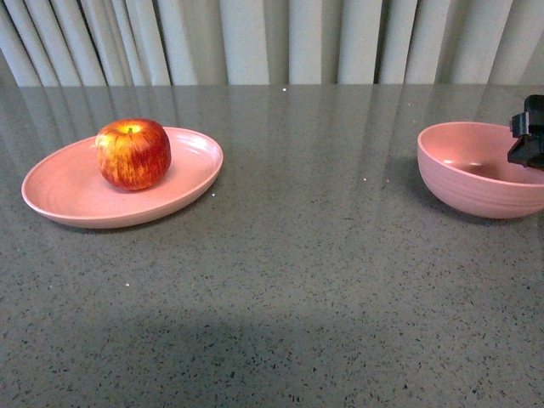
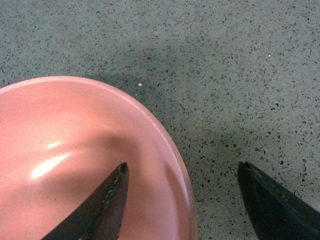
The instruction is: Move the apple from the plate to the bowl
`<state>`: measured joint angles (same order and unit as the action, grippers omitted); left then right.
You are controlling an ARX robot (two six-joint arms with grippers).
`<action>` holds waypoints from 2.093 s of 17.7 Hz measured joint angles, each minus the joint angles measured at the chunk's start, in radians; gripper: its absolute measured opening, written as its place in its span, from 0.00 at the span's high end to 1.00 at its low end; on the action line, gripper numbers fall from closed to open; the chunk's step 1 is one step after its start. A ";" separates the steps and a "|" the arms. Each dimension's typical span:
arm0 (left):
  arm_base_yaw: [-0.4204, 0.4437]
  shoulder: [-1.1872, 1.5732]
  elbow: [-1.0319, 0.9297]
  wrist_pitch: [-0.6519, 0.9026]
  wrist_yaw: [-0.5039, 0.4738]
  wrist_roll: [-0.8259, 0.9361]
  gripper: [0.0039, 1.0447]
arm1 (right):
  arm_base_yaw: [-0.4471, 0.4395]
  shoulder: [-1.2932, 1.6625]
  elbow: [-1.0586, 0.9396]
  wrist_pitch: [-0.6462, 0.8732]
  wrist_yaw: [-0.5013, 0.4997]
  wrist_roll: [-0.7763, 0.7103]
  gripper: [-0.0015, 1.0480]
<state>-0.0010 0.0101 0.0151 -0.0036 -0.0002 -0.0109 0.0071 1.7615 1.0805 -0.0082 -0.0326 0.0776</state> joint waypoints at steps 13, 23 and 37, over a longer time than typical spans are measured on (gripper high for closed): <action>0.000 0.000 0.000 0.000 0.000 0.000 0.06 | 0.188 -0.122 0.088 -0.085 -0.053 0.099 0.97; 0.000 0.000 0.000 0.000 0.000 0.000 0.06 | 0.343 -0.025 0.162 -0.103 -0.002 0.156 0.97; 0.000 0.000 0.000 0.000 0.000 0.000 0.06 | 0.437 0.175 0.304 -0.155 0.090 0.219 0.97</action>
<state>-0.0010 0.0101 0.0151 -0.0036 -0.0002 -0.0109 0.4438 1.9366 1.3846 -0.1635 0.0570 0.2962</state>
